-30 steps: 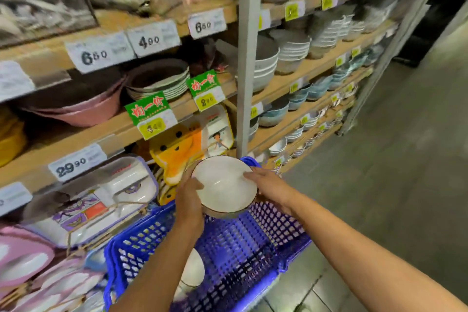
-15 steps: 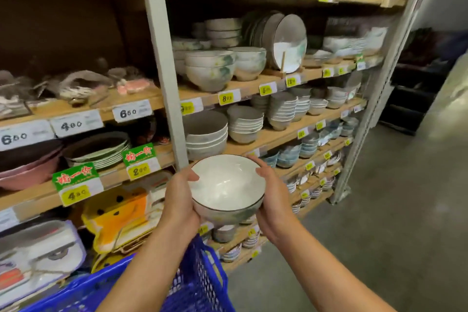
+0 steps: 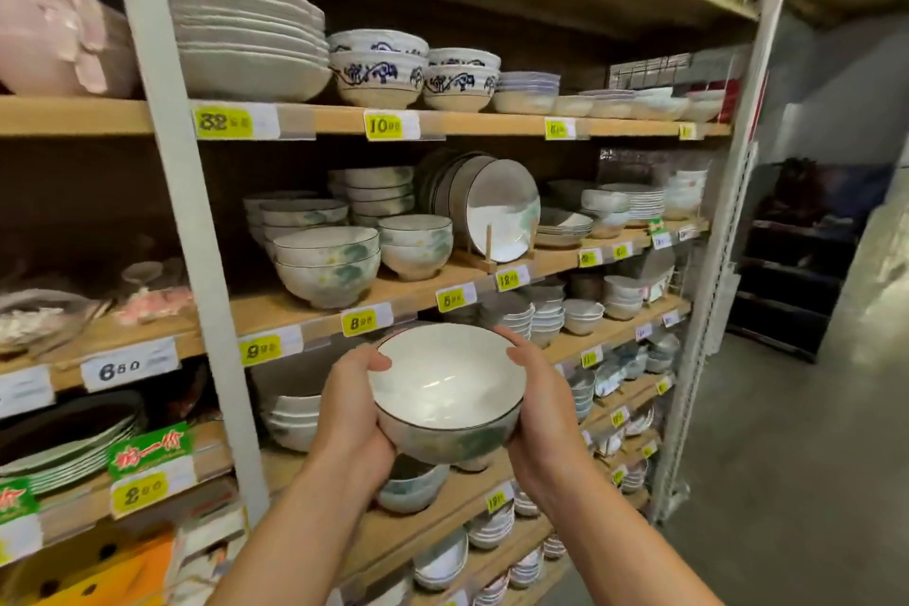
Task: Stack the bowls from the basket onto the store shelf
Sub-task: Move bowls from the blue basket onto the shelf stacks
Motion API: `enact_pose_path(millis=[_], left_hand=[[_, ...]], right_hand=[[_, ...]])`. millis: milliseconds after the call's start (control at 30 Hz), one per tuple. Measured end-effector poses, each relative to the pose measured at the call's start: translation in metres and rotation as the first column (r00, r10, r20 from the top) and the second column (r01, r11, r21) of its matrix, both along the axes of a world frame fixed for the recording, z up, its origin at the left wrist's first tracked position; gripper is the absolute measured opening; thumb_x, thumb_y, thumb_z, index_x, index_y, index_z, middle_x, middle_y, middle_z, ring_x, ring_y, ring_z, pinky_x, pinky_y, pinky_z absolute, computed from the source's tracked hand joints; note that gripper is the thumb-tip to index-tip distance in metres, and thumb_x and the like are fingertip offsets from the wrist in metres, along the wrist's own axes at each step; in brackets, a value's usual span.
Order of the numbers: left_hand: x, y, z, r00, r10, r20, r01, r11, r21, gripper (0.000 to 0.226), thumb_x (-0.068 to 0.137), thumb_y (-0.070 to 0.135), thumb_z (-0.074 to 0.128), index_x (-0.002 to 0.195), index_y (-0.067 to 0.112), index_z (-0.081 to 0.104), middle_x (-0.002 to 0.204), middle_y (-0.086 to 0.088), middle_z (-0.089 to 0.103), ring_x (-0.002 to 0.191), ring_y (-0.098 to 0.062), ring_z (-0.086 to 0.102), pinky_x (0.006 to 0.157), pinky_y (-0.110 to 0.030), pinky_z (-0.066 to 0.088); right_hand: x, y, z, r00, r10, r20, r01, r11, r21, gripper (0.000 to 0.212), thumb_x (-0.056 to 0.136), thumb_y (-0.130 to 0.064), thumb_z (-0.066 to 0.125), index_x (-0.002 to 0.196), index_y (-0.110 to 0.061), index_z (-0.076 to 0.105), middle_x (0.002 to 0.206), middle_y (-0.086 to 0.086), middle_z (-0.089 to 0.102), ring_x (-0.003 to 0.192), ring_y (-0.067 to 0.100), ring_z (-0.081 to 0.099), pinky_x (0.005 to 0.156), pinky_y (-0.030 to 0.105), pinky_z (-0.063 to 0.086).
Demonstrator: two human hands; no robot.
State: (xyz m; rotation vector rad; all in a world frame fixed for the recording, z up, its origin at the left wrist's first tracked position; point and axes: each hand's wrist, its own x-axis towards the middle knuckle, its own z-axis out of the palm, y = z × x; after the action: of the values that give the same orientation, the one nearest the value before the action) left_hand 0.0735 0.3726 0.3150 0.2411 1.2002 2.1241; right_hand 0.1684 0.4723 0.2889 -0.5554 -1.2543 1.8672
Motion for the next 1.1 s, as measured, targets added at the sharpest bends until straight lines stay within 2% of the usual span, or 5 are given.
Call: enact_pose_path(millis=[267,500,633,800,1100], left_hand=[[-0.051,0.090,0.025,0.999,0.001,-0.045,0.001,0.999,0.033,0.044,0.078,0.013,0.045,0.117,0.004,0.063,0.112,-0.022,0.068,0.102,-0.040,0.062,0.089,-0.048,0.050],[-0.103,0.150,0.044,0.981,0.023,-0.192,-0.006,0.996,0.085,0.031,0.082,0.021,0.044,0.095,0.011,0.070,0.093,-0.013,0.075,0.084,-0.029,0.067,0.062,-0.032,0.055],[-0.128,0.173,0.063,0.894,0.045,-0.446,0.034,0.985,0.169,0.037,0.087,0.034,0.041,0.069,0.025,0.073,0.074,0.002,0.072,0.071,-0.013,0.067,0.059,-0.027,0.052],[-0.162,0.183,0.073,0.709,0.074,-0.702,-0.031,0.997,0.074,0.079,0.061,0.043,0.070,0.132,0.014,0.051,0.123,-0.004,0.064,0.113,-0.021,0.060,0.091,-0.034,0.046],[-0.221,0.199,0.082,0.546,0.122,-0.829,-0.211,0.978,0.005,0.065,0.039,0.031,0.092,0.095,0.042,0.060,0.095,0.025,0.072,0.094,0.005,0.067,0.071,-0.008,0.050]], right_hand=[[-0.012,0.097,0.012,0.984,0.159,0.077,-0.176,0.920,0.351,0.075,0.068,-0.058,0.066,0.137,-0.040,0.044,0.137,-0.014,0.054,0.114,-0.003,0.058,0.081,0.019,0.053],[-0.066,0.167,0.026,0.966,0.223,0.127,-0.257,0.824,0.505,0.124,0.045,-0.044,0.094,0.149,-0.030,0.029,0.135,-0.015,0.056,0.124,0.004,0.054,0.102,0.031,0.048],[-0.110,0.208,0.048,0.915,0.398,-0.060,-0.349,0.858,0.378,0.084,0.047,-0.037,0.096,0.122,-0.026,0.060,0.117,-0.008,0.070,0.110,0.011,0.065,0.083,0.023,0.054],[-0.167,0.247,0.064,0.849,0.515,-0.115,-0.436,0.808,0.396,0.086,0.056,-0.031,0.093,0.130,-0.015,0.053,0.121,0.005,0.064,0.110,0.022,0.059,0.091,0.037,0.041],[-0.236,0.285,0.086,0.842,0.539,0.014,-0.457,0.698,0.551,0.083,0.062,-0.031,0.090,0.132,-0.022,0.046,0.125,-0.002,0.067,0.119,0.014,0.060,0.089,0.023,0.051]])
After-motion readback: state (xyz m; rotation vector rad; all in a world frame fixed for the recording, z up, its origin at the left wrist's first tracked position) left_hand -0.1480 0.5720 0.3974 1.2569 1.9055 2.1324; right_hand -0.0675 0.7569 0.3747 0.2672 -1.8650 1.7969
